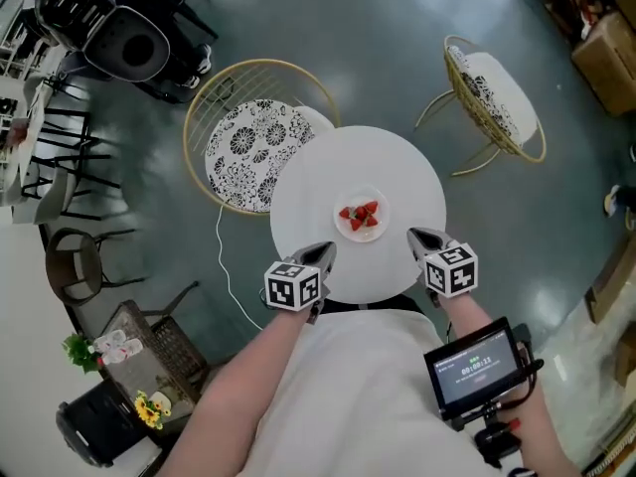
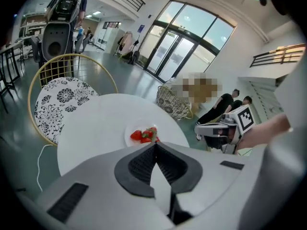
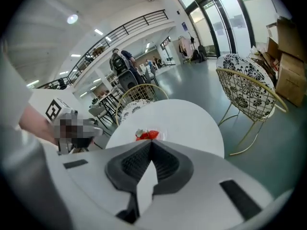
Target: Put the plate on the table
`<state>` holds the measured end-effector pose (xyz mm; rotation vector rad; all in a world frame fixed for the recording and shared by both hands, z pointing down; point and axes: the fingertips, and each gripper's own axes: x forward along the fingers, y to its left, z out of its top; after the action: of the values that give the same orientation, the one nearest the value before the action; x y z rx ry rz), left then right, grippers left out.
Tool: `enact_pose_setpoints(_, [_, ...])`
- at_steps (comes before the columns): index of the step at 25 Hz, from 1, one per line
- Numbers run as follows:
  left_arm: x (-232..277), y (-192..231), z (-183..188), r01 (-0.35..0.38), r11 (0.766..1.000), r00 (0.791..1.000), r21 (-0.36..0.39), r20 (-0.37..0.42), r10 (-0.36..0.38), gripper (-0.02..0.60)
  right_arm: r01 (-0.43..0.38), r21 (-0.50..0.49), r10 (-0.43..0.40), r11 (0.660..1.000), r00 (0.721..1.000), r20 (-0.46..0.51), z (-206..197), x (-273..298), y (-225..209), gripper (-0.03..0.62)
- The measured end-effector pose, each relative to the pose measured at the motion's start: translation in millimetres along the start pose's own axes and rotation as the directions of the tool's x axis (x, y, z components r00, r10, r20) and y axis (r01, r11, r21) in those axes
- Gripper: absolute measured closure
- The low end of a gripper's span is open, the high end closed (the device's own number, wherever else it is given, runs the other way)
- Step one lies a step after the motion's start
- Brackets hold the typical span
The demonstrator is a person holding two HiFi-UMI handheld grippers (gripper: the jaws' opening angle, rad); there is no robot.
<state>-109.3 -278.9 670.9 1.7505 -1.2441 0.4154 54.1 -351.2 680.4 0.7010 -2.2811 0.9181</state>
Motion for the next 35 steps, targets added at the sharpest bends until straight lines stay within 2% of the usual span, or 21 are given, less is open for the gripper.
enact_pose_setpoints(4, [-18.3, -29.3, 12.2, 0.058, 0.998, 0.995, 0.032, 0.08, -0.06, 0.575, -0.061, 0.006, 0.061, 0.998, 0.995, 0.073, 15.0, -28.8, 16.3, 0.589])
enact_pose_setpoints(12, [-51.4, -61.0, 10.7, 0.068, 0.995, 0.985, 0.075, 0.157, -0.079, 0.575, -0.137, -0.059, 0.144, 0.989, 0.977, 0.155, 26.2, -74.1, 44.4, 0.589])
enact_pose_setpoints(14, [-57.4, -66.5, 9.8, 0.064, 0.994, 0.983, 0.087, 0.164, -0.078, 0.575, -0.143, -0.071, 0.153, 0.987, 0.975, 0.161, 26.5, -80.9, 49.5, 0.589])
enact_pose_setpoints(23, [-67.3, -80.0, 2.4, 0.061, 0.993, 0.981, 0.099, 0.178, -0.079, 0.575, -0.168, -0.008, 0.167, 0.986, 0.969, 0.182, 15.1, -89.5, 56.1, 0.589])
enact_pose_setpoints(35, [-75.1, -73.8, 7.7, 0.032, 0.994, 0.979, 0.1, 0.197, -0.051, 0.576, -0.19, -0.037, 0.193, 0.981, 0.957, 0.216, 28.6, -86.4, 64.6, 0.589])
